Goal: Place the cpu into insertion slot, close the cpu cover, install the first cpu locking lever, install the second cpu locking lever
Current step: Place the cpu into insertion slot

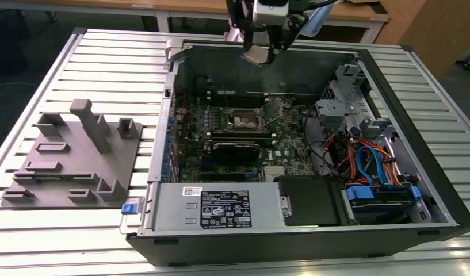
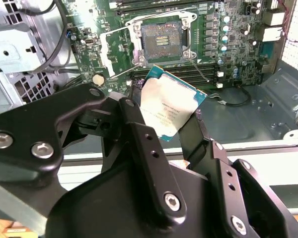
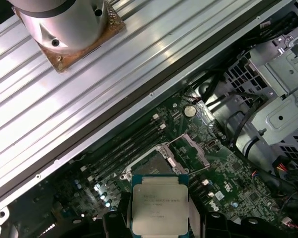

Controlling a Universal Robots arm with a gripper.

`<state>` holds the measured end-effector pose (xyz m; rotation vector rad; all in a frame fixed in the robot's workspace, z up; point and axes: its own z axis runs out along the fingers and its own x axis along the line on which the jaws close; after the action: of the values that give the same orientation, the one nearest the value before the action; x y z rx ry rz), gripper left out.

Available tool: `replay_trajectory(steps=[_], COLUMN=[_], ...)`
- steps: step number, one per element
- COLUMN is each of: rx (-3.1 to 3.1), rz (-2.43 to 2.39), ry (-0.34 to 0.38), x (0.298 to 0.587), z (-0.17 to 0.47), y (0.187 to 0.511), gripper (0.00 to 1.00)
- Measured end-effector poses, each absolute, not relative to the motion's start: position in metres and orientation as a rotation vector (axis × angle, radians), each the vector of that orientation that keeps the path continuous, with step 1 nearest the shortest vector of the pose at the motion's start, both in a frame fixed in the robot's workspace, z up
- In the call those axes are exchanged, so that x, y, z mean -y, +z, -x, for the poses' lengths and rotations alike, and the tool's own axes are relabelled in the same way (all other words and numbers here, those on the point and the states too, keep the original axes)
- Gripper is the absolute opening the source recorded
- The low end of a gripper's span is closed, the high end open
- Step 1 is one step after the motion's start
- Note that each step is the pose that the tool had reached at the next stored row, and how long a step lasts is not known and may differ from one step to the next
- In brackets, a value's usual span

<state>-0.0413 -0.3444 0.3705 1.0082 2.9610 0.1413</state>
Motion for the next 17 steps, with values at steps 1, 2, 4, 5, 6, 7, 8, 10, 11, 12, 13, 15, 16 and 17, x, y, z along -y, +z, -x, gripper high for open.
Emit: replay_trajectory(steps=[1,2,4,5,6,7,8,10,11,12,13,15,16,17], rx=[-2.956,-2.951,-2.947,-2.947,-2.947,-2.947,-2.947,-2.947,-2.947,-2.947,-2.947,-2.947,-2.946,-2.946], rz=[-1.022,-1.035,-1.045,-1.045,-1.046,-1.046,-1.046,-1.046,-1.046,-1.046,-1.046,-1.046,-1.047,-1.048], ry=[0.141,0.141,0.141,0.141,0.141,0.141,0.141,0.141,0.141,0.141,0.141,0.141,0.141,0.141], x=[0.3444,0.3444,0.3444,0.3444,0.3444,0.3444,0.3444,0.3444,0.3444,0.3444,0.3444,0.3444,0.3444,0.3444], z=[0.0413,0.0413,0.0413,0.0413,0.0413,0.0413,0.0413,0.0413,0.0413,0.0413,0.0413,0.0413,0.0413,0.0413], y=[0.3705,0.3705,0.3705,0.3705,0.3705,0.3705,0.3705,0.3705,0.3705,0.3705,0.3705,0.3705,0.3705,0.3705], gripper=[0.54,0.54,0.54,0.54,0.54,0.54,0.54,0.54,0.54,0.54,0.54,0.54,0.54,0.54])
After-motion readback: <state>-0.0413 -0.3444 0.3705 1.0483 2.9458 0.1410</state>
